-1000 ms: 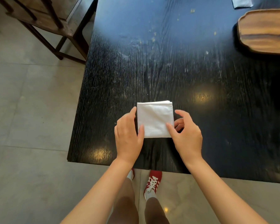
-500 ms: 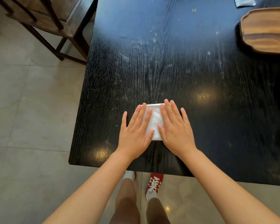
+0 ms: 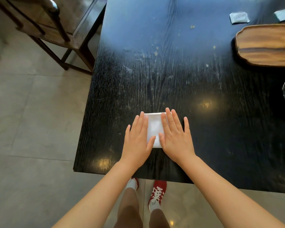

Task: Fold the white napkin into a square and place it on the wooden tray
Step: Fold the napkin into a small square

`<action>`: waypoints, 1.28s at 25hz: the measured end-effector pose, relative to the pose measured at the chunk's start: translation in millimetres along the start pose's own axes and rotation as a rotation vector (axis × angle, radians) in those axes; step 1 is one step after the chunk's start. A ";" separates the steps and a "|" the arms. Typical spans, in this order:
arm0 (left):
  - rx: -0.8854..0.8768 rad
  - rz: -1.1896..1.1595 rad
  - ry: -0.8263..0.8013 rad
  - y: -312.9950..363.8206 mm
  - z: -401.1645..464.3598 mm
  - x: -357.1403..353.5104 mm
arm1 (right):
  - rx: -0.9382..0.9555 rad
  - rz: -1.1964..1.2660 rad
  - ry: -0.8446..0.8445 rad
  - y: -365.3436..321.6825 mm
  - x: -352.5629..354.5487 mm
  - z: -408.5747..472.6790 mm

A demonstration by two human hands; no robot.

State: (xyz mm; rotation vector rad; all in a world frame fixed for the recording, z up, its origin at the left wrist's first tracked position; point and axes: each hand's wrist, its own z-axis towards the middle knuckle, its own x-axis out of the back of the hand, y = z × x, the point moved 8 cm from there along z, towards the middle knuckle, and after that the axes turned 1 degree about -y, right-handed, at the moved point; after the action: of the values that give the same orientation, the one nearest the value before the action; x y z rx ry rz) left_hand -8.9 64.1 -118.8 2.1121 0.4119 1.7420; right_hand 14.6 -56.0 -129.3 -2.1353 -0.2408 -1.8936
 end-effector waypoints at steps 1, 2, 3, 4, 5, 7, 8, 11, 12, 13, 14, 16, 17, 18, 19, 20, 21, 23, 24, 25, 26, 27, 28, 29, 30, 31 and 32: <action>0.092 -0.145 0.091 -2.4 -4.3 10.2 | -0.001 0.004 0.000 -0.1 -0.2 0.3; 0.196 -0.259 0.180 -6.1 -8.7 19.2 | 0.000 0.008 0.000 -0.3 -0.4 0.3; 0.290 -0.332 0.232 -9.9 -11.3 22.7 | 0.003 0.012 0.002 -0.4 -0.2 0.1; 0.368 -0.379 0.232 -11.8 -11.1 21.6 | 0.008 0.016 0.005 -0.5 0.3 -0.1; 0.429 -0.418 0.203 -13.1 -8.3 18.7 | 0.011 0.024 0.008 -0.1 0.8 -0.4; 0.508 -0.493 0.142 -18.3 0.3 13.9 | 0.008 0.044 0.017 1.1 1.5 -0.8; 0.525 -0.527 0.117 -21.2 4.3 13.3 | 0.003 0.057 0.021 1.4 1.5 -1.5; 0.495 -0.575 0.071 -23.8 8.8 17.0 | -0.006 0.153 0.041 0.8 3.4 -3.7; 0.465 -0.591 0.072 -21.6 8.3 21.3 | -0.022 0.217 0.047 1.1 5.2 -4.6; 0.428 -0.610 0.074 -18.4 7.4 24.8 | -0.052 0.299 0.068 2.8 8.1 -6.9; 0.396 -0.632 0.069 -14.2 6.0 27.3 | -0.098 0.397 0.107 6.2 12.5 -9.7; 0.391 -0.727 0.047 -9.1 0.7 27.4 | -0.232 0.643 0.191 18.2 20.3 -17.2; 0.406 -0.806 0.032 -8.1 -2.1 25.8 | -0.301 0.769 0.215 24.4 23.5 -20.9; 0.420 -0.898 0.016 -7.0 -4.8 23.7 | -0.366 0.891 0.220 30.2 26.0 -24.7; 0.434 -0.997 0.003 -4.9 -7.0 22.1 | -0.433 1.006 0.195 35.2 27.8 -27.8; 0.443 -1.084 -0.005 -4.1 -9.3 20.9 | -0.507 1.120 0.132 38.8 27.5 -30.5; 0.442 -1.143 -0.007 -3.0 -10.4 21.0 | -0.578 1.240 0.046 41.6 26.2 -33.3; 0.410 -1.165 -0.016 -0.8 -12.5 23.8 | -0.680 1.496 -0.124 41.5 21.4 -38.8; 0.388 -1.147 -0.024 0.9 -14.3 25.8 | -0.711 1.574 -0.183 40.9 20.2 -41.9; 0.373 -1.117 -0.027 2.1 -15.7 28.1 | -0.736 1.619 -0.214 41.5 20.7 -45.2; 0.364 -1.085 -0.025 2.7 -17.2 30.9 | -0.763 1.656 -0.230 42.0 21.1 -47.9; 0.359 -1.054 -0.019 3.7 -18.3 34.3 | -0.788 1.704 -0.237 41.8 21.7 -51.2; 0.355 -1.029 -0.014 4.1 -19.0 37.1 | -0.812 1.755 -0.241 40.8 21.5 -54.1; 0.350 -1.011 -0.010 5.7 -19.5 39.7 | -0.834 1.798 -0.243 40.0 21.7 -57.4; 0.345 -0.997 -0.008 8.6 -20.0 43.1 | -0.852 1.822 -0.236 40.6 23.9 -61.0; 0.343 -0.989 -0.007 12.6 -21.1 46.9 | -0.864 1.825 -0.226 42.0 27.9 -64.5; 0.341 -0.986 -0.003 16.5 -23.3 50.7 | -0.862 1.814 -0.216 43.3 33.7 -68.1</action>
State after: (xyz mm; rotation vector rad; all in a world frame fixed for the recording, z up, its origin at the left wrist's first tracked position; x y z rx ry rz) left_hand -22.2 74.5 -63.1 1.6011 1.5176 1.1079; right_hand -32.2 -120.3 -92.9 -1.5032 1.9705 -0.5483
